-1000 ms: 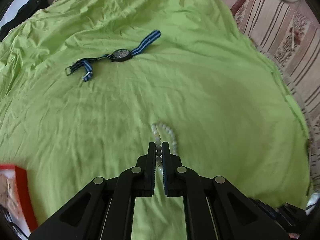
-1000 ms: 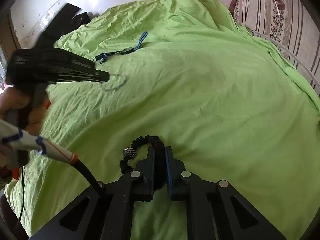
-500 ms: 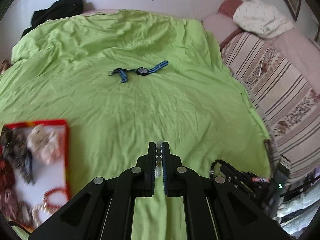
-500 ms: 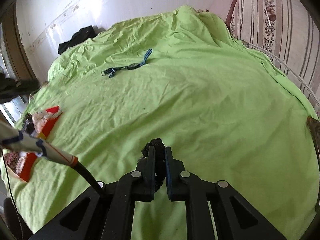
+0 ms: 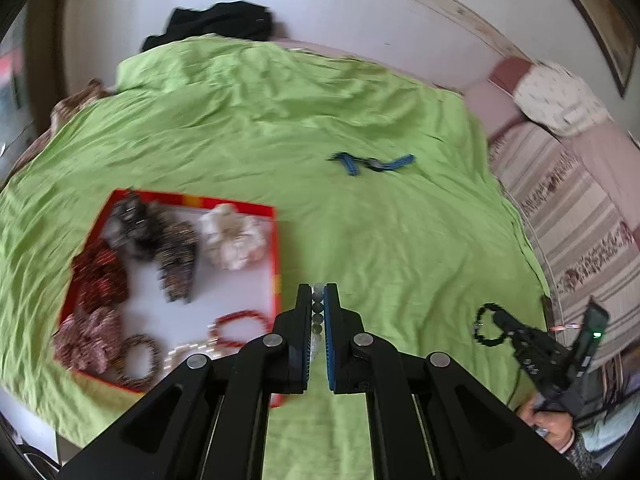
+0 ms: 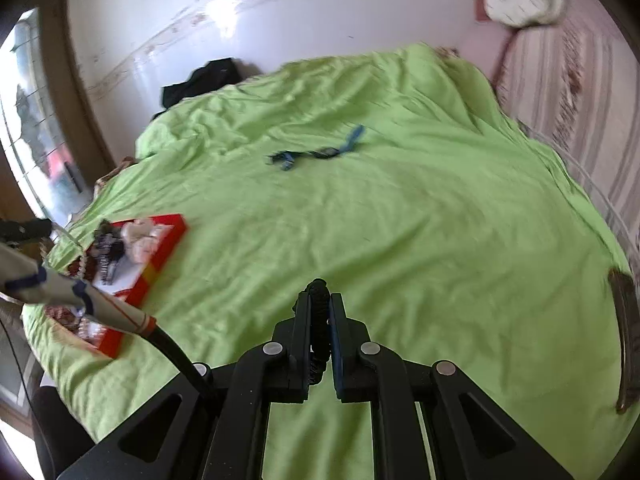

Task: Organize jewelry
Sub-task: 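Carry the grey bracelet and black hair tie into the tray and open both tools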

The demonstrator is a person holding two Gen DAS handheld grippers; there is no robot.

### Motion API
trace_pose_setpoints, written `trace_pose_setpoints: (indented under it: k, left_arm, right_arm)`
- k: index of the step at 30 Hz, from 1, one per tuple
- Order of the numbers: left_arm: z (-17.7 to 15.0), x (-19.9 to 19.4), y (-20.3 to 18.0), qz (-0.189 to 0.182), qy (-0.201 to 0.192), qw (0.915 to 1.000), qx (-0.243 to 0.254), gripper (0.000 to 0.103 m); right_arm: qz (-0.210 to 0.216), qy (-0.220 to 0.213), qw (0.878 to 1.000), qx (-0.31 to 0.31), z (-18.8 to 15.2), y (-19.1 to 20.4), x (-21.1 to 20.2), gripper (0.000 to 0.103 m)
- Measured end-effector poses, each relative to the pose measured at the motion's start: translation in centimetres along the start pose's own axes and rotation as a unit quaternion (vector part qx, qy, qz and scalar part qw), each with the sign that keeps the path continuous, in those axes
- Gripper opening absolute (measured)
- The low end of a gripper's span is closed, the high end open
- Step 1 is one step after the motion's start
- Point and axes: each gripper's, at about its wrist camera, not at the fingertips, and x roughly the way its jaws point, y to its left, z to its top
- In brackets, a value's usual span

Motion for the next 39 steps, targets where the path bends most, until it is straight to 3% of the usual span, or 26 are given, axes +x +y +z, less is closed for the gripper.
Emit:
trace_pose_setpoints:
  k: [12, 16, 22, 27, 30, 34, 39]
  left_arm:
    - [-1.3, 2.3, 9.0, 0.025, 0.018, 0.9971, -0.069, 0.005]
    - [-1.3, 3.7, 11.5, 0.030, 0.022, 0.9953, -0.090, 0.005]
    - [-1.3, 6.1, 16.0, 0.071, 0.032, 0.9904, -0.114, 0.005]
    - [-1.4, 7.7, 19.3, 0.078, 0.046, 0.9852, -0.146, 0.005]
    - [-1.7, 8.3, 20.0, 0.083, 0.052, 0.9842, -0.148, 0.005]
    - [-1.9, 8.7, 20.4, 0.088, 0.053, 0.9838, -0.147, 0.006]
    - [-1.8, 9.3, 20.4, 0.090, 0.054, 0.9831, -0.150, 0.006]
  right_arm:
    - [0.067, 0.033, 0.995, -0.061, 3.5, 9.8, 2.1, 0.009]
    - [0.089, 0.057, 0.991, -0.084, 4.1, 14.0, 4.4, 0.009]
    - [0.126, 0.094, 0.981, -0.113, 4.6, 20.4, 8.4, 0.009]
    - [0.188, 0.133, 0.968, -0.104, 4.5, 25.1, 12.7, 0.009]
    - [0.195, 0.156, 0.964, -0.093, 4.0, 26.2, 15.4, 0.009]
    - [0.174, 0.166, 0.966, -0.096, 3.5, 26.0, 17.7, 0.009]
    - [0.162, 0.168, 0.968, -0.094, 3.6, 25.4, 18.6, 0.012]
